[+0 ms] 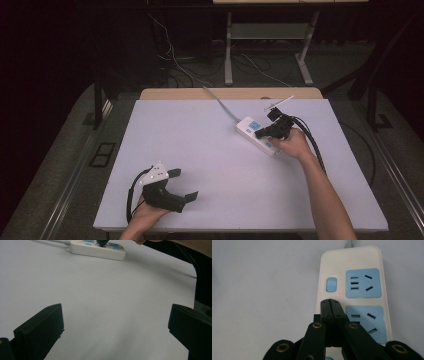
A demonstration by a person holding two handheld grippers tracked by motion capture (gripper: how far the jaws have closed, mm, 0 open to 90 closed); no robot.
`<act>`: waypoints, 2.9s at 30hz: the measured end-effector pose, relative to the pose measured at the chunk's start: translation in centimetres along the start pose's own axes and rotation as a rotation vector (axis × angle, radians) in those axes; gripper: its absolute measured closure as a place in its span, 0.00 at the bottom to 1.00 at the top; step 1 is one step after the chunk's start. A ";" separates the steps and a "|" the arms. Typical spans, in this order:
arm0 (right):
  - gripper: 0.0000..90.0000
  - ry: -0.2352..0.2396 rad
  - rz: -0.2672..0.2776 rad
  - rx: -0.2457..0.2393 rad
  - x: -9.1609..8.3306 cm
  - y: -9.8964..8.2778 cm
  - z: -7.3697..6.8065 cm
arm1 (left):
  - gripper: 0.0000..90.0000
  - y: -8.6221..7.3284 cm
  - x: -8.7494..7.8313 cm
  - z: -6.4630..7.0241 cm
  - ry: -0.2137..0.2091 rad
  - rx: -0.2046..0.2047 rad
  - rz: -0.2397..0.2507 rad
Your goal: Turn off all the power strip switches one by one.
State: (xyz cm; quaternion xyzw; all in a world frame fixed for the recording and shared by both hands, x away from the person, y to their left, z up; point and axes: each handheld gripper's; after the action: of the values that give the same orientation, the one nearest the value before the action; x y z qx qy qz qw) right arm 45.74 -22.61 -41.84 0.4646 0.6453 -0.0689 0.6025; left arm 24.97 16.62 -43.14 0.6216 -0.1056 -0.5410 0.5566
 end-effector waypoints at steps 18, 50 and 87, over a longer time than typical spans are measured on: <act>1.00 0.046 0.005 0.040 -0.4 0.1 0.6 | 0.00 0.0 -0.1 -0.1 -0.003 -0.004 0.002; 1.00 0.019 0.006 0.003 -1.9 3.4 0.1 | 0.00 0.1 0.0 -0.2 -0.007 -0.004 0.001; 1.00 -0.022 -0.056 -0.015 1.7 4.4 0.0 | 0.00 0.1 0.0 -0.2 -0.009 0.007 -0.003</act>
State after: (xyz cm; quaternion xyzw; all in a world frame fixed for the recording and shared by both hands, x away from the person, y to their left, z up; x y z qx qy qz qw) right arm 48.98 -19.25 -41.22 0.4411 0.6518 -0.0863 0.6108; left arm 25.12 16.69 -43.09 0.6214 -0.1092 -0.5442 0.5530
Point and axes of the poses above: each handheld gripper's, and its own axes: x roughly forward along the jaws, y roughly out of its top, z roughly to its right, and after that the axes turned 8 degrees about -z, right-handed
